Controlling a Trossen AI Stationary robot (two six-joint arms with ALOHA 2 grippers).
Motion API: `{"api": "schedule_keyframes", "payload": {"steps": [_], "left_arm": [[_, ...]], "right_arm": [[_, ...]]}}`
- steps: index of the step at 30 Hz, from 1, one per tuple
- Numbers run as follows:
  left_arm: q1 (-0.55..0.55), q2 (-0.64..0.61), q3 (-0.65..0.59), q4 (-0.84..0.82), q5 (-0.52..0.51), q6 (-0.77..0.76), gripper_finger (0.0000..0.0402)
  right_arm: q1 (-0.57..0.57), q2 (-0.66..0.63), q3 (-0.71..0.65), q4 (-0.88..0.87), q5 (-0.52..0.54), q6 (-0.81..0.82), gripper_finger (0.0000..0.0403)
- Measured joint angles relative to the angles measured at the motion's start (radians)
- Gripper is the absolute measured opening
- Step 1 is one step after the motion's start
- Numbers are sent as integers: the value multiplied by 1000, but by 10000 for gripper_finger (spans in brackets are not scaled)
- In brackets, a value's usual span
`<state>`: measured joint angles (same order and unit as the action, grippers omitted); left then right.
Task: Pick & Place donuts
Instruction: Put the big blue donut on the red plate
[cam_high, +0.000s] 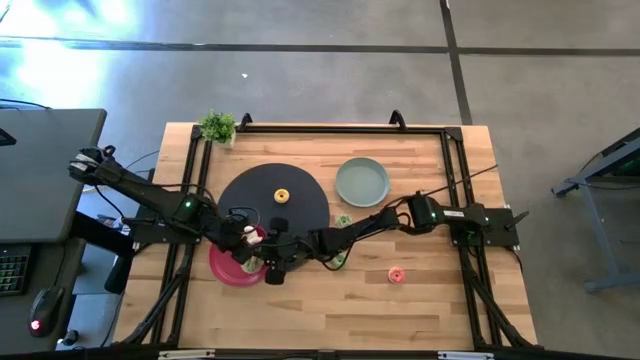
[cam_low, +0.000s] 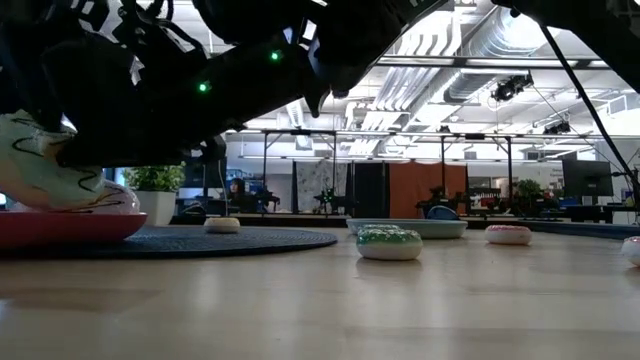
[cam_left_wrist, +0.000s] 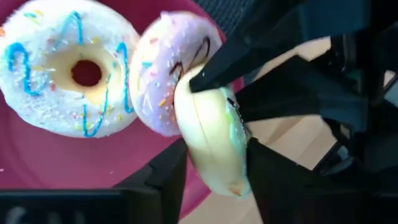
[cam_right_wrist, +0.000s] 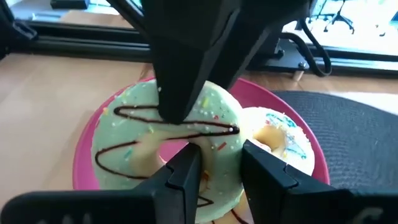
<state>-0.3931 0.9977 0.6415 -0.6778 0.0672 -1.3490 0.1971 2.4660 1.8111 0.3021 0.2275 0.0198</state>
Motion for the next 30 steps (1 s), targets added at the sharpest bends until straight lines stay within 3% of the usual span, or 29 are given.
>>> {"api": "schedule_keyframes", "payload": {"steps": [7, 11, 20, 25, 30], "left_arm": [[0, 0, 0, -3, 25, 9, 53], [0, 0, 0, -6, 58, 12, 19], [0, 0, 0, -47, 125, 102, 12], [0, 1, 0, -143, 159, 204, 12], [0, 1, 0, -177, 104, 319, 12]], "right_arm": [[9, 0, 0, 1, -44, -92, 101], [12, 0, 0, 9, -70, -114, 123], [20, -10, -1, 35, -34, -135, 190], [44, -56, -1, -4, -18, -204, 199], [59, -112, -1, -93, 8, -263, 195]]}}
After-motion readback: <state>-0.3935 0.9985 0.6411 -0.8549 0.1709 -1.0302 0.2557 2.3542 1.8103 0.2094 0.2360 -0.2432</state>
